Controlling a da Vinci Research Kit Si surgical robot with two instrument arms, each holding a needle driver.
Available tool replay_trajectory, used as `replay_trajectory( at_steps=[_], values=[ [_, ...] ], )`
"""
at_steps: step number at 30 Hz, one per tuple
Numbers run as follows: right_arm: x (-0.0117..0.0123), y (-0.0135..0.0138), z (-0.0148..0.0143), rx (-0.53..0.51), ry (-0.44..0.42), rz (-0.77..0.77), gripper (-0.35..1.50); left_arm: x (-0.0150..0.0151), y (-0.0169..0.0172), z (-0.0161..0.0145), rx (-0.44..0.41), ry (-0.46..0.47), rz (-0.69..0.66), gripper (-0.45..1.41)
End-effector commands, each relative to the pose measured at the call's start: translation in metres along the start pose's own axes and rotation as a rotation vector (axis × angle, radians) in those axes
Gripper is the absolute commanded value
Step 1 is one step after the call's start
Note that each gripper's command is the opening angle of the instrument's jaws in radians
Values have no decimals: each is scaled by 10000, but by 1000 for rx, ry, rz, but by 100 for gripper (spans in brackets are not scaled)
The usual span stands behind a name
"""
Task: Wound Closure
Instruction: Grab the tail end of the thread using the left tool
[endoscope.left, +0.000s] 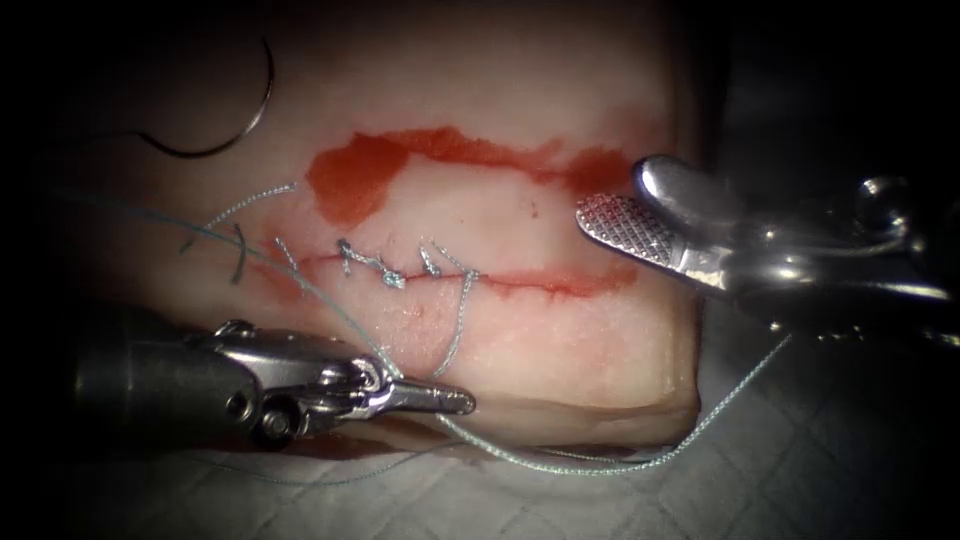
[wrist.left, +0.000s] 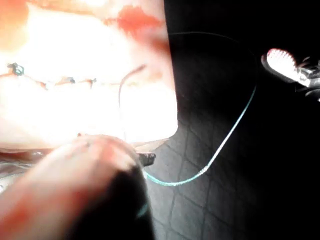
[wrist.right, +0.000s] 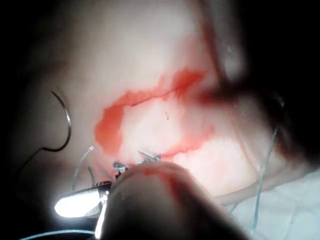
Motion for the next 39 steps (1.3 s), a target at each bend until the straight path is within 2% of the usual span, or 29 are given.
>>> replay_trajectory(
  at_steps=[1, 2, 3, 4, 5, 6, 8, 11, 12, 13, 14, 17, 18, 19, 22, 23, 24, 26, 28, 29, 30, 31, 32, 33, 34, 35, 36, 37, 39],
  values=[
    [-3, -9, 8, -5, 2, -4, 146, 3, -1, 1, 5, 45, -35, -45],
    [-3, -11, 8, -5, 2, -6, 146, 13, -2, -7, 2, 147, -59, -45],
    [-3, -12, 9, -5, 2, -8, 146, 17, -2, -12, -12, 192, -77, -45],
    [-3, -12, 9, -5, 1, -9, 146, 21, 0, -17, -47, 239, -68, -28],
    [-3, -13, 10, -5, 1, -9, 146, 24, 2, -20, -83, 277, -66, 17],
    [-1, -15, 11, -5, 0, -11, 146, 24, 5, -28, -188, 277, -19, 61],
    [0, -15, 13, -6, -1, -13, 146, 26, 8, -38, -244, 267, 102, 83],
    [2, -16, 14, -6, -2, -14, 148, 31, 10, -64, -322, 343, 117, 86],
    [3, -16, 15, -6, -2, -14, 148, 37, 12, -84, -414, 409, 127, 91],
    [3, -17, 16, -6, -3, -14, 148, 37, 13, -92, -451, 433, 131, 93],
    [4, -17, 16, -6, -3, -15, 148, 36, 13, -102, -483, 458, 142, 103],
    [5, -19, 18, -7, -4, -18, 148, 22, 12, -150, -500, 402, 193, 104],
    [6, -20, 19, -7, -5, -19, 148, 26, 17, -171, -533, 383, 133, 91],
    [7, -20, 19, -7, -5, -19, 148, 30, 20, -177, -574, 393, 104, 83],
    [7, -21, 20, -7, -5, -19, 148, 51, 39, -191, -762, 510, 115, 76],
    [8, -21, 21, -8, -3, -20, 148, 70, 53, -194, -871, 621, 92, 76],
    [9, -22, 22, -8, -3, -21, 148, 84, 57, -193, -872, 696, 55, 69],
    [9, -22, 22, -8, -3, -22, 148, 89, 48, -190, -709, 746, 10, 59],
    [10, -23, 22, -9, -1, -23, 148, 86, 34, -186, -544, 712, -70, 54],
    [10, -24, 23, -9, -1, -24, 148, 81, 23, -182, -403, 692, -79, 54],
    [10, -25, 23, -10, -1, -25, 148, 68, 4, -173, -185, 665, -91, 57],
    [10, -25, 23, -10, -1, -25, 148, 57, -9, -167, -46, 629, -100, 59],
    [11, -25, 23, -10, 0, -26, 148, 48, -17, -162, 39, 596, -129, 57],
    [11, -25, 23, -10, 0, -26, 148, 27, -35, -150, 225, 499, -154, 61],
    [10, -25, 23, -10, 0, -26, 148, 10, -48, -137, 344, 414, -226, 62],
    [10, -25, 23, -10, 0, -26, 148, 4, -52, -131, 377, 377, -237, 66],
    [10, -25, 23, -10, 0, -26, 148, -10, -58, -118, 410, 283, -227, 69],
    [10, -25, 23, -10, 0, -26, 148, -27, -62, -102, 429, 109, -21, 88],
    [10, -25, 23, -10, -1, -26, 148, -38, -58, -88, 369, -101, 249, 94]
  ],
)
